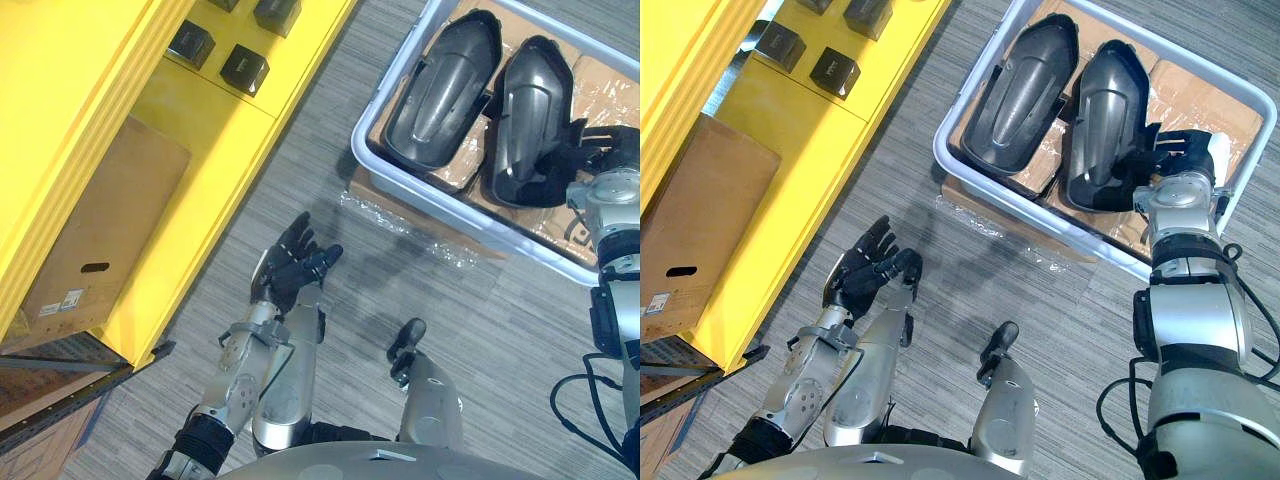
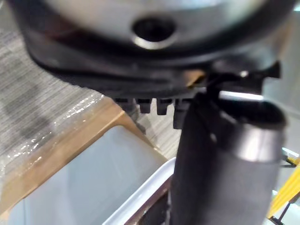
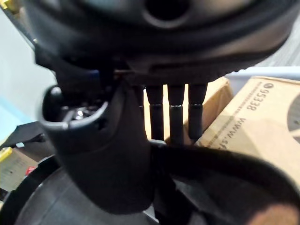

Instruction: Walk over and take three plastic housings, then place them on the shelf

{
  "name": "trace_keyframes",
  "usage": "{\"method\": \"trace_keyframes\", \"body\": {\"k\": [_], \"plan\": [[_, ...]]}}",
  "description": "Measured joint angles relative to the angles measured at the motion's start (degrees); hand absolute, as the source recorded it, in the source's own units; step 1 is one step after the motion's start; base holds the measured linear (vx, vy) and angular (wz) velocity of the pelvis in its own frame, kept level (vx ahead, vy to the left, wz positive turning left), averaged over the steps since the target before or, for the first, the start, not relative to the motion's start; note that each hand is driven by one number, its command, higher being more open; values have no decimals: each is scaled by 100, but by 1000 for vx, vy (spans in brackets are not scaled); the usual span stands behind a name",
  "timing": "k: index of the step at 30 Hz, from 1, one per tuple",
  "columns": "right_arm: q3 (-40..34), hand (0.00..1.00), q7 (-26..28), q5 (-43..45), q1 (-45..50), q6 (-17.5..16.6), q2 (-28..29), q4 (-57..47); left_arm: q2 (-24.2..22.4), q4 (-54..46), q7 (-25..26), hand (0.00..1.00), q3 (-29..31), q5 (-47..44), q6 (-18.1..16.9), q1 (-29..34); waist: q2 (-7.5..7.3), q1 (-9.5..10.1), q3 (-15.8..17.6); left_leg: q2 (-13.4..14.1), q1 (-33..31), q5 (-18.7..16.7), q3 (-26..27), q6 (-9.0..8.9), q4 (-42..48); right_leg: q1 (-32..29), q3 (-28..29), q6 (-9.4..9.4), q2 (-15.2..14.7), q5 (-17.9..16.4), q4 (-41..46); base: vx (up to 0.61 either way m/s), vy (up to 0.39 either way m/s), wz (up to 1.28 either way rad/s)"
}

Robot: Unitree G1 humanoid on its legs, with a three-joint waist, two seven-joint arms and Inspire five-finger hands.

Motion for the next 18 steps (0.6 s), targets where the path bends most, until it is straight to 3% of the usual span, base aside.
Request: {"method": "trace_keyframes", "body": {"k": [5, 14, 15, 16, 18], "plan": [[-88, 0, -164, -452, -32, 285, 199, -28, 11, -85, 14, 100, 47, 0, 4, 66, 0, -14, 1, 17, 329, 133, 72, -30, -315, 125, 40, -7, 4, -36, 16, 27, -74, -4], [-581, 0, -485, -606, 808, 600, 421, -534, 72, -1477, -108, 100, 428, -179, 176, 413, -66, -70, 35, 6, 1250, 337, 115, -66, -1007, 773, -45, -5, -1, -144, -24, 17, -64, 3], [-638, 0, -563, -605, 913, 676, 462, -589, 112, -1537, -149, 100, 464, -176, 189, 416, -109, -92, 45, -3, 1306, 330, 120, -60, -1009, 833, -47, -5, -9, -144, -35, -7, -77, -5], [-804, 0, -799, -606, 1395, 930, 658, -1317, 212, -1667, -233, 100, 597, -172, 417, 399, -233, -254, -2, -11, 1467, 250, 223, -8, -1030, 1062, -34, 90, 10, -76, -273, -23, -74, -12], [-847, 0, -993, -740, 1684, 971, 878, -1843, 215, -1787, -311, 100, 632, -170, 620, 462, -288, -374, -107, -7, 1576, 137, 407, 28, -1039, 1209, 21, 135, 17, 6, -467, -30, -35, -22]]}}
